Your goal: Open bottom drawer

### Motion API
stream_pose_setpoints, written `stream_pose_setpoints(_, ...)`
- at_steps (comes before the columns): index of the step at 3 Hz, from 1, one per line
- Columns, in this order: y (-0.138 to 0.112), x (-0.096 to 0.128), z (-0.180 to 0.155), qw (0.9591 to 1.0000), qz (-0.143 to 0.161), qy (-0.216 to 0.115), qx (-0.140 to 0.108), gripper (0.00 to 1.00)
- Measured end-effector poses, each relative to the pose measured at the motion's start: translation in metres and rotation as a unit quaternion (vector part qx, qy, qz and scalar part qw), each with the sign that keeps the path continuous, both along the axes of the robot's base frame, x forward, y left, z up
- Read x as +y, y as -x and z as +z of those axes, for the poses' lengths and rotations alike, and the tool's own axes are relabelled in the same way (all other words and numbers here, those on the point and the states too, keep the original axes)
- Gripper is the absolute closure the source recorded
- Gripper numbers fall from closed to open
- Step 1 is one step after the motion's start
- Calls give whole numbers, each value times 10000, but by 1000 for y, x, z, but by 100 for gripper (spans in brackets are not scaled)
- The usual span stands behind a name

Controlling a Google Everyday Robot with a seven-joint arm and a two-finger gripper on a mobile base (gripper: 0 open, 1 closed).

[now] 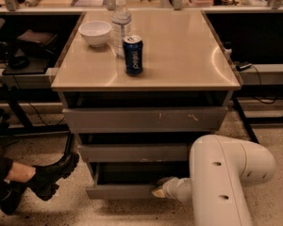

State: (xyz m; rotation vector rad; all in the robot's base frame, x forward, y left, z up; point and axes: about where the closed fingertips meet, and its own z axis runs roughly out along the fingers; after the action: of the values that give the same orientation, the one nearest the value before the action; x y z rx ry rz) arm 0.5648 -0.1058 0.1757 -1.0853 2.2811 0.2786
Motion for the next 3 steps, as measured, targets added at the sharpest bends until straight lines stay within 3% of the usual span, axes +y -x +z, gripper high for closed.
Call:
stream_pose_setpoints(1, 1, 3, 6, 10000, 0, 0, 0, 100)
stream_pose_setpoints(3, 28, -3, 4, 9999, -38, -99, -52, 100)
